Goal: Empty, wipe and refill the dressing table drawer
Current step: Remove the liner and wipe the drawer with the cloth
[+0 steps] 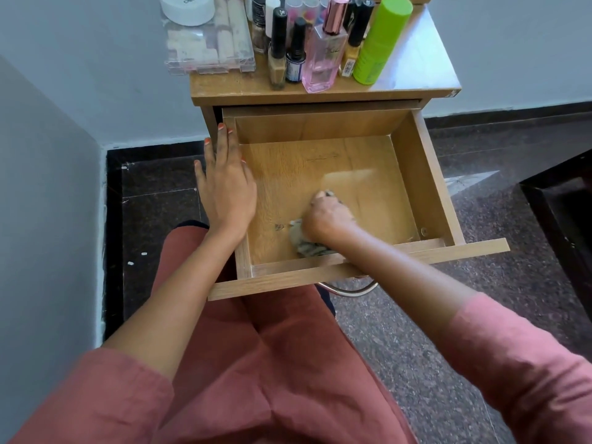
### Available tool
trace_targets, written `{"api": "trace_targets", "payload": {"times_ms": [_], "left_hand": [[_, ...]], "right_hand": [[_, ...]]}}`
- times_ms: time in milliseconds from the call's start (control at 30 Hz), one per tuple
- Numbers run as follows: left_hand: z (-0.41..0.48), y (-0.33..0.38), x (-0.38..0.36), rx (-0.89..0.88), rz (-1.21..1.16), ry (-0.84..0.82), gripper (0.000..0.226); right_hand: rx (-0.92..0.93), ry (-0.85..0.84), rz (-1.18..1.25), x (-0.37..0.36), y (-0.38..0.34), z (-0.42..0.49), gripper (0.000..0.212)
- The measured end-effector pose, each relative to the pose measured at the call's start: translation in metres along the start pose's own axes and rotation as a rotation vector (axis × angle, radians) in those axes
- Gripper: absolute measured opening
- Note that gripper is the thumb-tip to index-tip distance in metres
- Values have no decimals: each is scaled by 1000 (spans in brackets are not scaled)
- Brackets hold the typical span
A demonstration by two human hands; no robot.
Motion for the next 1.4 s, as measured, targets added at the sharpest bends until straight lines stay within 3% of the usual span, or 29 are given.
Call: {"api": "trace_targets", "payload": {"times_ms": [133, 200, 300, 400, 700, 867, 1100, 1267, 1400], "left_hand": [[0, 0, 1, -2, 3, -1, 48], [0, 0, 1, -3, 0, 0, 47], [-1, -1, 1, -2, -11, -2, 47], [-1, -1, 1, 0, -11, -3, 47], [-1, -2, 0, -1, -42, -7, 47], [-1, -2, 0, 3, -42, -7, 47], [0, -1, -1, -10, -56, 7, 47], [1, -1, -1, -24, -64, 6, 47], [1, -2, 0, -29, -49, 17, 47]], "right_hand": [[208, -50, 101, -2, -36, -17, 43], [179, -118, -45, -3, -37, -20, 55], [195, -17, -175, -4, -19, -20, 47], [146, 36, -236, 2, 9, -20, 42], [-77, -68, -283, 25, 98, -8, 40], [53, -97, -410, 22, 103, -2, 37], [560, -95, -870, 26, 114, 1, 47], [681, 5, -1010, 47, 106, 17, 52], [610, 115, -943, 75, 102, 41, 59]]}}
Point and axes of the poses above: each hand's wrist, its own z-axis towards the middle knuckle, its own x-axis out of the back of the hand, y = z × x, the point moved 1 cm from there along z, towards the middle knuckle, and after that the axes turned 7 degrees about x, right-handed, at the moved point
